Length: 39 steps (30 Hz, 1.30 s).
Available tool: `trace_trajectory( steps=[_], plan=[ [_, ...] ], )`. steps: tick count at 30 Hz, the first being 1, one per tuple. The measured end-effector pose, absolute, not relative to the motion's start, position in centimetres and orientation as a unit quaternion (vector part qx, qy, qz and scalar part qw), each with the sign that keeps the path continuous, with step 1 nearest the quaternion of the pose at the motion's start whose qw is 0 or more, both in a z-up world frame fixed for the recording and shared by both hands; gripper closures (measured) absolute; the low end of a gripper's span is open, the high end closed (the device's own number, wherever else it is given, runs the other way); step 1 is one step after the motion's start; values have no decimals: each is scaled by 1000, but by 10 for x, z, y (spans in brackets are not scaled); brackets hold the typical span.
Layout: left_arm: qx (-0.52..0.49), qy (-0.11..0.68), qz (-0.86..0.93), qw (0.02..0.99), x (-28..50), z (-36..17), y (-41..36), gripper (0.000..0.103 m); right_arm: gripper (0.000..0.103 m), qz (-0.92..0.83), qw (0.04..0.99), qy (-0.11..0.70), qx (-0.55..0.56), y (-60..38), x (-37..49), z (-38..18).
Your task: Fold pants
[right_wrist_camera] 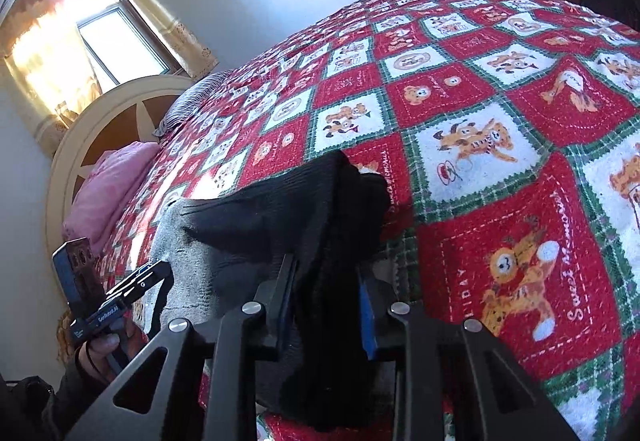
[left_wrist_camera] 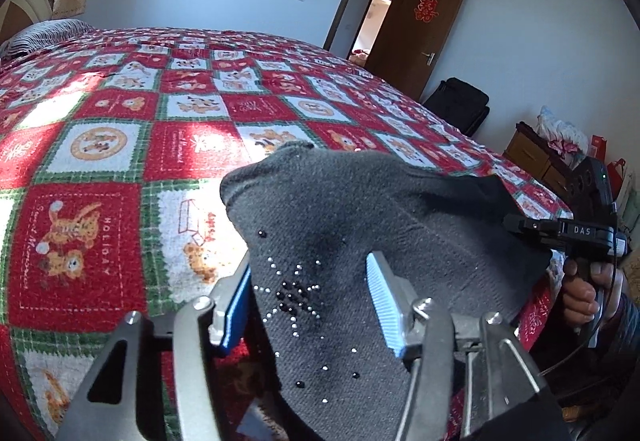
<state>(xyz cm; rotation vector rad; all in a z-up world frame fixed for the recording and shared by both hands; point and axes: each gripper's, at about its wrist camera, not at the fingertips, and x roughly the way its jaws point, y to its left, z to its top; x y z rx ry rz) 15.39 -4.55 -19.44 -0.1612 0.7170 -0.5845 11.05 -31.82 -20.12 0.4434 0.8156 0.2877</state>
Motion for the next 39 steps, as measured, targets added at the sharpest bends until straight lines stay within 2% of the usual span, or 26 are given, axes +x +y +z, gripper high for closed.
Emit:
trace_trajectory(
  steps=[2, 5, 9, 21, 39],
  plan=[
    [-90, 345, -281, 891, 155, -194, -42, 67, 75, 140, 885, 390, 211, -317, 109, -199],
    [-111, 347, -282, 888, 157, -194, -35, 82, 76, 143, 887, 385, 210, -316, 105, -196],
    [-108, 337, -282, 892, 152, -189, -35, 90, 76, 149, 893, 373, 201, -312, 99, -185],
    [-90, 295, -271, 912, 139, -148, -15, 92, 77, 177, 899, 357, 179, -284, 109, -158],
    [-63, 276, -132, 950, 124, -126, 95, 92, 77, 279, 878, 362, 145, -143, 219, -139]
  ],
)
